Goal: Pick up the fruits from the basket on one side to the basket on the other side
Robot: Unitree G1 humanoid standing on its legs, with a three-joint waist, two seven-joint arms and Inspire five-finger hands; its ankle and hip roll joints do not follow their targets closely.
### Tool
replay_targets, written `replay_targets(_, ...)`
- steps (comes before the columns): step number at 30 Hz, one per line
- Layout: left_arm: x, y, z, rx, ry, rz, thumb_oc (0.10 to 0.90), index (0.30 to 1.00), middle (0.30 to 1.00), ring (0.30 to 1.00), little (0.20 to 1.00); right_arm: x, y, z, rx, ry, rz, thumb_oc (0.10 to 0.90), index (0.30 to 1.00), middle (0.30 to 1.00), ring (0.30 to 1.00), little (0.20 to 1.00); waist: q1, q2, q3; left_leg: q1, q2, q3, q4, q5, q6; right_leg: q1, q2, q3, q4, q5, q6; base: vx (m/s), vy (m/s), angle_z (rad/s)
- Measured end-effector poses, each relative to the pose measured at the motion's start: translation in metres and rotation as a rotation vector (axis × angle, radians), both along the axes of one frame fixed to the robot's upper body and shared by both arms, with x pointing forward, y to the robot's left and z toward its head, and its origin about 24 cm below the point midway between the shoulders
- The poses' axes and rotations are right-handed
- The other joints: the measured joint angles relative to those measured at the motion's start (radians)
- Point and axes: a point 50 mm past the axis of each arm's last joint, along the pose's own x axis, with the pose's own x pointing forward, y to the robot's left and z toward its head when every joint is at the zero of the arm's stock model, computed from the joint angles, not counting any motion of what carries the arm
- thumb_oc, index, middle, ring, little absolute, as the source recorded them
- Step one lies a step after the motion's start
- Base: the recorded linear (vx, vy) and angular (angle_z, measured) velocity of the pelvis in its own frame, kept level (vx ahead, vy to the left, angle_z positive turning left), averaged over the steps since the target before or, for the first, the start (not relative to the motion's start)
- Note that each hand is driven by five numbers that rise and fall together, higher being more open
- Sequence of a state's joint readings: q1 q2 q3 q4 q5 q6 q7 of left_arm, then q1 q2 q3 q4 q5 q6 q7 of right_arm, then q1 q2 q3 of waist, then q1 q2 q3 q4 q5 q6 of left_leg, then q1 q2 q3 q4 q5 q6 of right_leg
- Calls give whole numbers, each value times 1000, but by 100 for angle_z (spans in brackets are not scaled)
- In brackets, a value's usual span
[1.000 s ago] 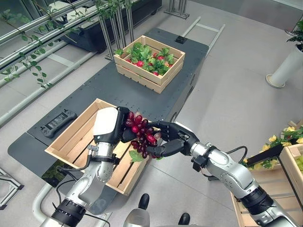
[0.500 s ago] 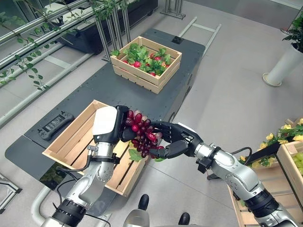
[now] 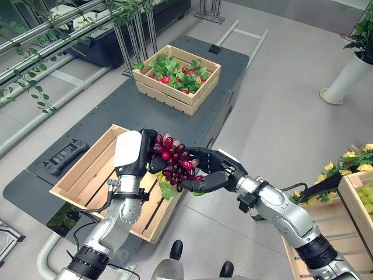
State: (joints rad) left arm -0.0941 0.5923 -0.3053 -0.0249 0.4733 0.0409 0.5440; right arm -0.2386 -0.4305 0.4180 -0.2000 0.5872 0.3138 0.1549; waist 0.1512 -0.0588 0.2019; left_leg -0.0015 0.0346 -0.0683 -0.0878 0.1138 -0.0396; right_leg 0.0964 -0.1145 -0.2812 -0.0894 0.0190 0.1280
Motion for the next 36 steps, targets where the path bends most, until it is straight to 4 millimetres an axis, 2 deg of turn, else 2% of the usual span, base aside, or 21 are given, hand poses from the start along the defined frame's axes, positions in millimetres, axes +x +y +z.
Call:
replay_targets(15, 0, -2, 2, -2, 10, -1, 400, 300, 300, 300, 300, 1, 4, 0, -37, -23, -39, 800, 900, 900, 900, 900, 1, 0, 0, -3, -1, -4, 0, 0, 0, 0, 0, -3, 0, 0, 0, 1, 0, 0)
replay_targets(16, 0, -3, 3, -1, 11, -3, 400, 300, 300, 300, 300, 1, 4, 0, -38, -24, -43, 729, 794, 794, 794, 794, 1, 0, 0, -4, -1, -6, 0, 0, 0, 0, 0, -3, 0, -1, 1, 13, 1, 3)
replay_targets(17, 0, -4, 3, 4, 11, -1, 400, 300, 300, 300, 300, 2, 4, 0, -51, -33, -47, 563, 545, 545, 545, 545, 1, 0, 0, -4, -1, -7, 0, 0, 0, 0, 0, -3, 0, -1, 1, 0, 0, 0)
replay_targets(19, 0, -4, 2, 9, 17, -4, 400, 300, 300, 300, 300, 2, 3, 0, -62, -41, -51, 400, 300, 300, 300, 300, 1, 0, 0, -5, -1, -7, 0, 0, 0, 0, 0, -3, 0, -1, 1, 0, 0, 0)
replay_targets(36, -3, -17, 9, 8, 2, -60, 400, 300, 300, 300, 300, 5, 0, 0, -111, -51, -97, 400, 300, 300, 300, 300, 0, 7, 0, -8, -3, -11, 0, 1, 1, 1, -1, -4, 0, -3, 3, 1, 0, 1)
